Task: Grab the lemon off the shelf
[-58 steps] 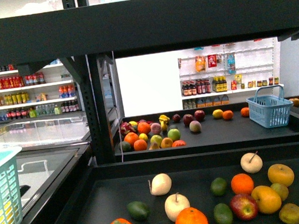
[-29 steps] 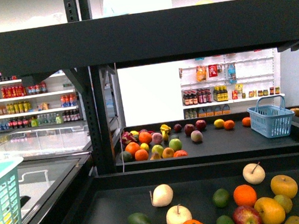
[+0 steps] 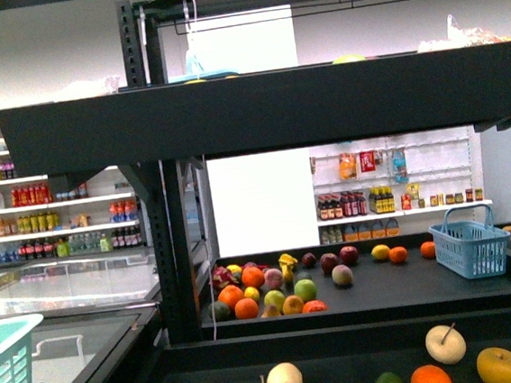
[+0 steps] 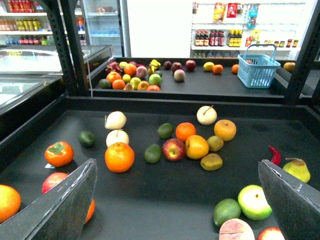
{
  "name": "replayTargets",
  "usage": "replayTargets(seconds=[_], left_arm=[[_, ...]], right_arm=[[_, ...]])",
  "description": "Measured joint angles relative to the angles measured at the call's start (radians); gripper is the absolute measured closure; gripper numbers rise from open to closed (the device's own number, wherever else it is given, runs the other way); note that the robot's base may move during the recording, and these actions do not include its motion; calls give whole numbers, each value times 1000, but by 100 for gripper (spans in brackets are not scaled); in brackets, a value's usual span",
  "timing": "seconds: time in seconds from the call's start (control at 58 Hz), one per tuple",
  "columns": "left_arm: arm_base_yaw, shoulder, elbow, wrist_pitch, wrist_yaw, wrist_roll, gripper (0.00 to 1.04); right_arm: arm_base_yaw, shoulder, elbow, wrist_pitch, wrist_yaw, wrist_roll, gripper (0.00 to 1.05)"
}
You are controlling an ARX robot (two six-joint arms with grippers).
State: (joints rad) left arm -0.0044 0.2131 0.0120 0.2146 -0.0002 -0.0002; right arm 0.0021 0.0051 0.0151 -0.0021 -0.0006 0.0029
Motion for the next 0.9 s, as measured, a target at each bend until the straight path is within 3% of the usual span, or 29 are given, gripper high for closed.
replayTargets(seconds=[0.155, 0.241, 0.552, 0.897], left_arm=[[0, -47, 0, -48, 0, 0, 102], [0, -166, 0, -195, 0, 0, 102], [0, -207, 0, -213, 0, 0, 102], [0, -207, 0, -213, 0, 0, 40]], right_arm=[[0, 0, 0, 0, 0, 0, 7], [0, 0, 0, 0, 0, 0, 7], [0, -1, 0, 0, 0, 0, 7], [0, -1, 0, 0, 0, 0, 7]])
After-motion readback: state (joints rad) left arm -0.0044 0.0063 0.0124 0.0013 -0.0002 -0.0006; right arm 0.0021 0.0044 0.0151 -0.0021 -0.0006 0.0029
